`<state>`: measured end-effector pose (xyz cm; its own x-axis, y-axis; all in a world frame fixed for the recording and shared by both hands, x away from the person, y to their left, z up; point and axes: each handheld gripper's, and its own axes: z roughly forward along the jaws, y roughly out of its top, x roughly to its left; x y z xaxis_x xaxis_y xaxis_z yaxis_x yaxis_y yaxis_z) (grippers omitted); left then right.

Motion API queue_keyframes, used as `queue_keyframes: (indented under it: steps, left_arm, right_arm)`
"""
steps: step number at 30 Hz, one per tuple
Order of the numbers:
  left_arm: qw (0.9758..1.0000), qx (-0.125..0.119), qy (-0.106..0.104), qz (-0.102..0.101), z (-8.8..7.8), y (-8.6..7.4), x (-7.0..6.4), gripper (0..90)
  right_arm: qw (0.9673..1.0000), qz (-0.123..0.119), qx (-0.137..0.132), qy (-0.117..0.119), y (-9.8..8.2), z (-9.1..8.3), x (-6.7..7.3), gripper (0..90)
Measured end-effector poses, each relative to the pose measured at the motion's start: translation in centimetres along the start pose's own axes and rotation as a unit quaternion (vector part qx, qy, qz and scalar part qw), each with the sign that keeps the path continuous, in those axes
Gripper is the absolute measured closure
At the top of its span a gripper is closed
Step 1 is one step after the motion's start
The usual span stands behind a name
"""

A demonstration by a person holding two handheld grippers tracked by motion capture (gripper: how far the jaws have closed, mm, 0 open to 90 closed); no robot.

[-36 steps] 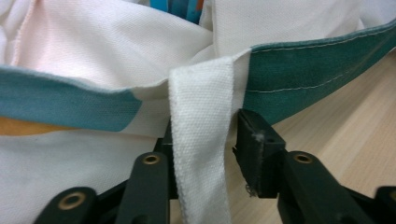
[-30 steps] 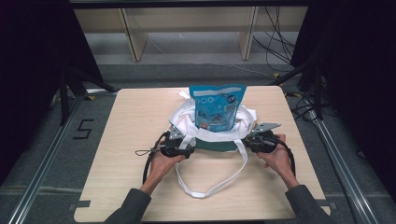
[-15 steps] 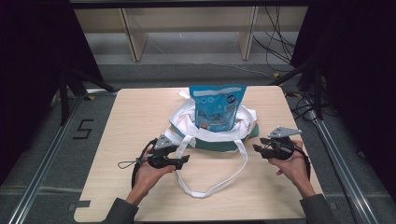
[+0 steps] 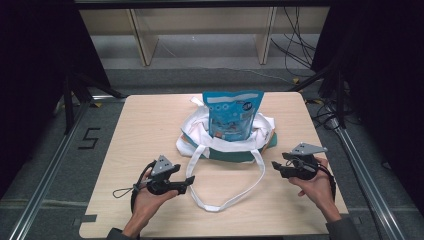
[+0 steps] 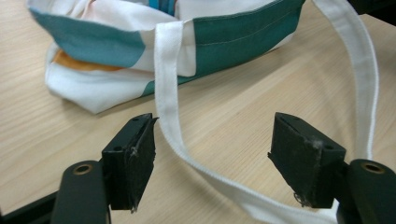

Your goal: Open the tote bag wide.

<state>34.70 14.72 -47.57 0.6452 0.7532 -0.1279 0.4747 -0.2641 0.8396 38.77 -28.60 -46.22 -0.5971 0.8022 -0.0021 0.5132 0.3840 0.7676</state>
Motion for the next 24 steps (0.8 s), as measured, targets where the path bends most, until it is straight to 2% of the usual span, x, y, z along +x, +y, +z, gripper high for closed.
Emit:
queue_keyframes:
  steps: [2, 6, 9, 10, 11, 12, 15, 16, 17, 19, 21, 22, 23, 24]
  left_arm:
    - [1.0, 0.002, 0.003, -0.004, -0.4, -0.4, 0.0, 29.5]
    - [0.9998, -0.005, -0.002, -0.019, -1.0, -1.1, -0.4, 28.6]
    - [0.9999, -0.003, -0.001, -0.014, -1.2, -1.7, -0.5, 27.4]
    - [0.9999, -0.001, -0.002, -0.016, -1.3, -1.8, -0.6, 27.1]
    - [0.9999, 0.001, -0.005, -0.016, -1.4, -2.1, -0.7, 26.5]
    - [0.9998, 0.0, -0.006, -0.018, -1.4, -2.3, -0.7, 26.1]
    - [0.9998, 0.0, -0.006, -0.019, -1.6, -2.8, -0.9, 25.3]
    - [0.9998, 0.001, -0.007, -0.018, -1.8, -2.9, -0.9, 24.9]
    - [0.9998, 0.0, -0.003, -0.02, -1.9, -3.0, -0.9, 24.0]
    - [0.9998, 0.001, -0.003, -0.019, -2.0, -3.1, -0.8, 23.4]
    - [0.9997, -0.004, -0.003, -0.023, -2.1, -3.2, -0.9, 23.3]
    - [0.9998, -0.003, -0.004, -0.02, -2.3, -3.4, -0.8, 23.0]
    - [0.9999, -0.002, -0.002, -0.015, -2.4, -3.4, -0.8, 22.3]
    - [0.9999, -0.002, -0.002, -0.015, -2.4, -3.4, -0.8, 21.8]
  right_arm:
    - [1.0, -0.007, 0.0, 0.004, -0.1, -0.1, 0.1, 44.5]
    - [1.0, -0.001, -0.002, 0.006, -0.3, -0.5, 0.6, 43.7]
    - [0.9999, -0.003, -0.005, 0.014, -0.5, -0.9, 0.9, 43.4]
    - [0.9999, 0.01, -0.005, 0.01, -0.6, -1.2, 1.4, 43.2]
    - [0.9999, 0.001, -0.007, 0.011, -0.7, -1.3, 1.4, 43.1]
    - [0.9999, 0.006, -0.005, 0.014, -0.8, -1.5, 1.7, 43.1]
    - [0.9998, 0.002, -0.007, 0.02, -1.3, -1.7, 2.2, 42.6]
    - [0.9998, -0.006, -0.005, 0.019, -1.4, -1.8, 2.1, 42.4]
    - [0.9995, -0.008, -0.008, 0.029, -1.7, -1.9, 2.4, 41.7]
    - [0.9997, -0.008, -0.01, 0.023, -1.9, -2.0, 2.6, 41.4]
    - [0.9994, -0.012, -0.007, 0.033, -2.2, -2.3, 2.9, 40.2]
    - [0.9993, -0.004, -0.011, 0.036, -2.4, -2.4, 3.2, 39.7]
    - [0.9989, -0.02, -0.017, 0.039, -2.4, -2.4, 3.1, 39.2]
    - [0.9989, -0.02, -0.017, 0.039, -2.4, -2.4, 3.1, 39.2]
